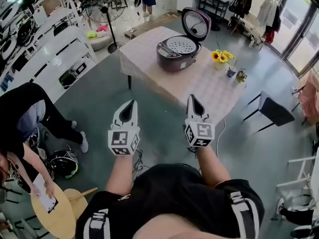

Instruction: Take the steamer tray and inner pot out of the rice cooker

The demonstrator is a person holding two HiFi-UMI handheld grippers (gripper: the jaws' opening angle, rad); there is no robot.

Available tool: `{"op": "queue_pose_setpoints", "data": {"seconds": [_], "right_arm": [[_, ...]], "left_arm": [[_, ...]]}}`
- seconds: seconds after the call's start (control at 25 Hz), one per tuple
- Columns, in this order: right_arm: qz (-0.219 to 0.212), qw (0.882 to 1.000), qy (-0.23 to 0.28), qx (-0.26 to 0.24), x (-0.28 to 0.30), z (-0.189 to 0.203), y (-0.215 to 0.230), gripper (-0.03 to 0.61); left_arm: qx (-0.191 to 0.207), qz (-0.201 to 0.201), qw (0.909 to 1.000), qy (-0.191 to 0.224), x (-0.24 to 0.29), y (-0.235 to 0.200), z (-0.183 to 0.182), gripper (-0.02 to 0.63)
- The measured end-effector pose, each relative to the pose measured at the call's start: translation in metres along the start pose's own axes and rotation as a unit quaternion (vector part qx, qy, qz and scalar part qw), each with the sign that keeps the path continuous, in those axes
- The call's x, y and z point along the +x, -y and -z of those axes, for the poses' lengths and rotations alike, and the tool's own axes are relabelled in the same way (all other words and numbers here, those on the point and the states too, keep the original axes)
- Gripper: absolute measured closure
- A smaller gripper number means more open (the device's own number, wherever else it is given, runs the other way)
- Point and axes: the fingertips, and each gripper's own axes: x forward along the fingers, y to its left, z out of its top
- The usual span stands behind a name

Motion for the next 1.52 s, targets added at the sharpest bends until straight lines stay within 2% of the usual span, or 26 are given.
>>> {"op": "queue_pose_setpoints", "data": {"seconds": [0.36, 0.76, 1.12, 1.52], "right_arm": [[0.008, 1.0, 0.006, 0.001, -0.011, -0.009, -0.045, 0.58], [0.021, 1.0, 0.02, 0.003, 0.008, -0.018, -0.042, 0.58], [0.022, 0.999, 0.013, 0.032, 0.091, 0.004, -0.006, 0.58], [0.026, 0.999, 0.0, 0.046, 0.22, 0.021, 0.062, 0.58]], "left_arm": [[0.004, 0.027, 0.9996, 0.004, -0.023, -0.021, -0.002, 0.621], [-0.011, 0.019, 0.9997, 0.007, -0.013, -0.043, 0.004, 0.621], [-0.007, 0.021, 0.9997, -0.007, 0.067, -0.069, 0.019, 0.621], [0.003, 0.021, 0.9995, -0.022, 0.21, -0.096, 0.021, 0.621]]}}
